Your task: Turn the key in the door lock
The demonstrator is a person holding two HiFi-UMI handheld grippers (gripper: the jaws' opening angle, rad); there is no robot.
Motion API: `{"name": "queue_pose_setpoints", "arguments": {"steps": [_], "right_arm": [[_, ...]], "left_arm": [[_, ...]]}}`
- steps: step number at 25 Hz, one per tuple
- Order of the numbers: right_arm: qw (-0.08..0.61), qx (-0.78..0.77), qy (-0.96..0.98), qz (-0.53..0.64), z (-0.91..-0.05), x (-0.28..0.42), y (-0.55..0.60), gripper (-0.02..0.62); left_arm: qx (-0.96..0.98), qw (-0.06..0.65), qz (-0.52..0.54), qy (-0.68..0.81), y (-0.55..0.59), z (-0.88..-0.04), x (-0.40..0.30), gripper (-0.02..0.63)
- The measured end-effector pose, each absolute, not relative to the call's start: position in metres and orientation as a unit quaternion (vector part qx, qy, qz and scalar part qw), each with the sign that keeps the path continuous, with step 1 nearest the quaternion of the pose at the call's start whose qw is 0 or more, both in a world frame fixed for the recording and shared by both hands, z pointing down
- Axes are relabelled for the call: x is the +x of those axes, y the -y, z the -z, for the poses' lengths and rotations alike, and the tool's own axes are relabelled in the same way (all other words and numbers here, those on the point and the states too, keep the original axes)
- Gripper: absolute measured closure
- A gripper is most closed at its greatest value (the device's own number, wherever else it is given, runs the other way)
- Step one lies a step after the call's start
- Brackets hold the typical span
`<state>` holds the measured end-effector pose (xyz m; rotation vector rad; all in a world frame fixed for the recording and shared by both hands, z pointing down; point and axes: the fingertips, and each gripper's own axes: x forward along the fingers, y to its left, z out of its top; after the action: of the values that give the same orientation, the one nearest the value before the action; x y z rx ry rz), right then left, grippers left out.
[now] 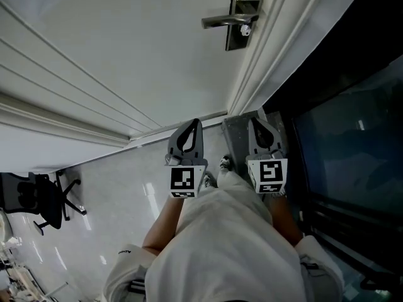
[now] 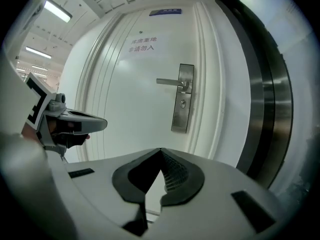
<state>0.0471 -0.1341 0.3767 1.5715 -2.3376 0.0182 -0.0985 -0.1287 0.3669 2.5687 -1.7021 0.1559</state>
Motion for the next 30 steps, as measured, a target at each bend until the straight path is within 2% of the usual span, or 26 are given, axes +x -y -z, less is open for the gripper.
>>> {"name": "queue_pose_setpoints", "arguments": {"steps": [8, 13, 17, 18, 21, 22, 30], "right_arm": [[0.197, 0.520, 0.829, 0.057, -0.348, 0.064, 0.215, 0.592], [0.241, 0.490, 0.829, 0.118, -0.327, 0.073, 0.253, 0.592], [0.281, 0.470, 0.814, 0.194, -0.307, 0.067, 0.276, 0.590], [0.297, 0.463, 0.807, 0.215, -0.304, 0.064, 0.281, 0.577], [0.344, 0.438, 0.792, 0.252, -0.303, 0.053, 0.293, 0.471], [0.357, 0.432, 0.785, 0.264, -0.303, 0.050, 0.297, 0.454], [0.435, 0.420, 0.702, 0.376, -0.292, 0.028, 0.321, 0.439]], "left_arm": [[0.826, 0.008, -0.046, 0.562, 0.190, -0.344, -0.076, 0.597], [0.818, -0.020, -0.046, 0.573, 0.218, -0.326, -0.063, 0.597], [0.804, -0.014, -0.041, 0.593, 0.232, -0.323, -0.065, 0.597], [0.802, -0.010, -0.043, 0.595, 0.235, -0.325, -0.064, 0.597], [0.806, 0.002, -0.049, 0.589, 0.240, -0.326, -0.059, 0.597], [0.809, 0.004, -0.049, 0.585, 0.242, -0.326, -0.057, 0.597], [0.832, 0.027, -0.040, 0.553, 0.258, -0.324, -0.052, 0.597]]}}
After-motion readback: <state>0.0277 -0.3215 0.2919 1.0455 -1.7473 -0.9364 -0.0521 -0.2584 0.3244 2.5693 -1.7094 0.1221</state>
